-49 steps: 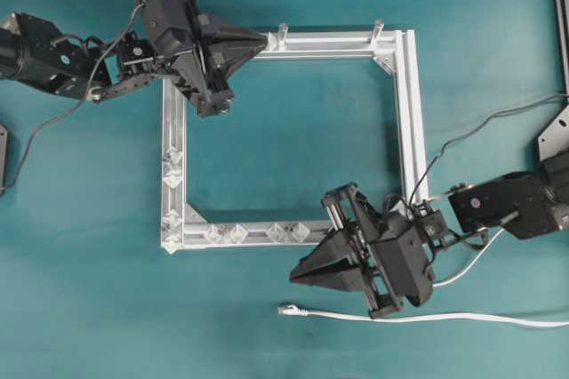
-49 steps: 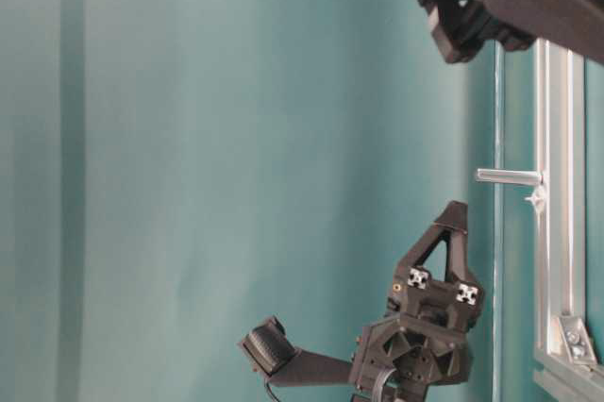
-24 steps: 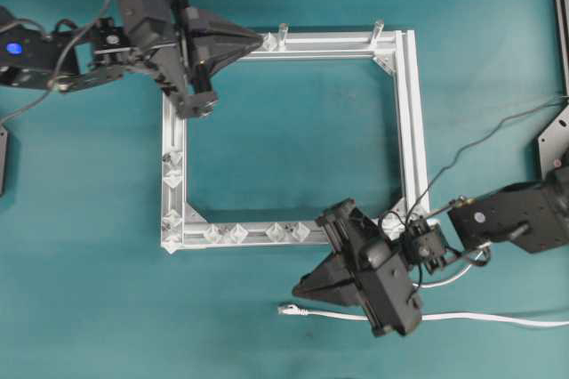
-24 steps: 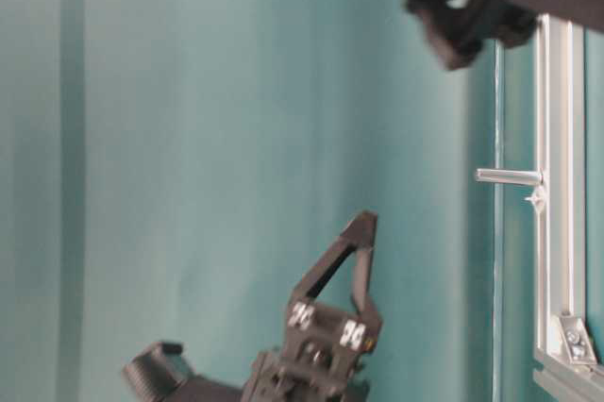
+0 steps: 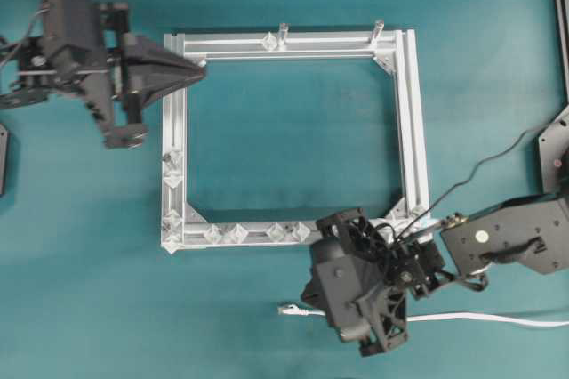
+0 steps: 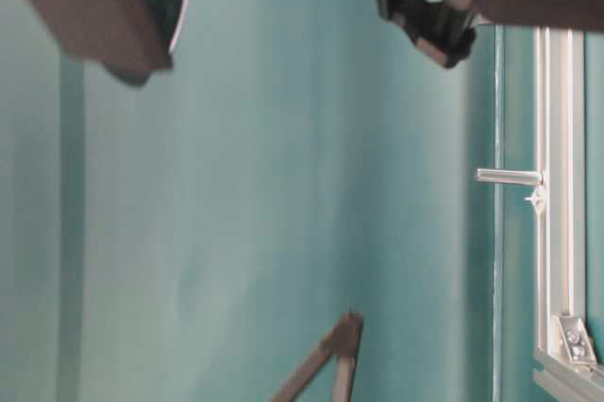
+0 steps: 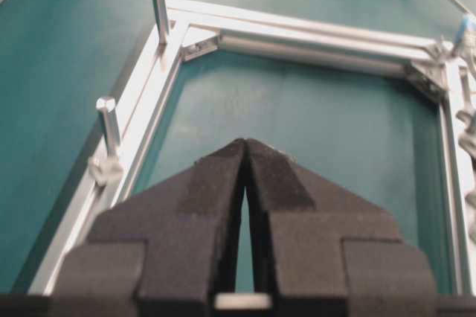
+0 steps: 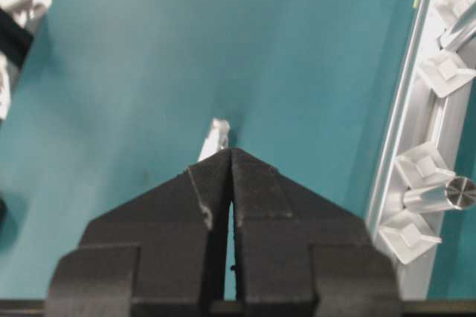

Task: Move the cable alternately left and right between 8 closely spaced pins so it hooks onto each one.
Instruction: 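Move the left gripper aside and swing the right gripper toward the cable plug, then lower the right gripper and grasp the white cable near its plug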

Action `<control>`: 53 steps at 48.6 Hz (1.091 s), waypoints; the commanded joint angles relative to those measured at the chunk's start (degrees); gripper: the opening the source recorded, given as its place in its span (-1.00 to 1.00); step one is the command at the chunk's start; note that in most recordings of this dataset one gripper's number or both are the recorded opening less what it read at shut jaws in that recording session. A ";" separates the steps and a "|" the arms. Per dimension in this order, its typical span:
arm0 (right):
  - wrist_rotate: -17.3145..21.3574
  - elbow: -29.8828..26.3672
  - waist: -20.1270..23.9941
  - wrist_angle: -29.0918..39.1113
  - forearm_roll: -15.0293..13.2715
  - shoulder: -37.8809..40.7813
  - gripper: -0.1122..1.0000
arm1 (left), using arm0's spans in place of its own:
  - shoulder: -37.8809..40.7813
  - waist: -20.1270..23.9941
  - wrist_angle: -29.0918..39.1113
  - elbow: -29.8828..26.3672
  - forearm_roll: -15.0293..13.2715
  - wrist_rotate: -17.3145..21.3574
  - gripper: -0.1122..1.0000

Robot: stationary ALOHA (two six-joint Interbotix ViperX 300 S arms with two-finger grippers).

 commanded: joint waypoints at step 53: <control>12.22 -11.87 1.93 9.40 0.26 8.17 0.29 | -53.96 7.82 31.38 20.04 0.18 -0.35 -0.80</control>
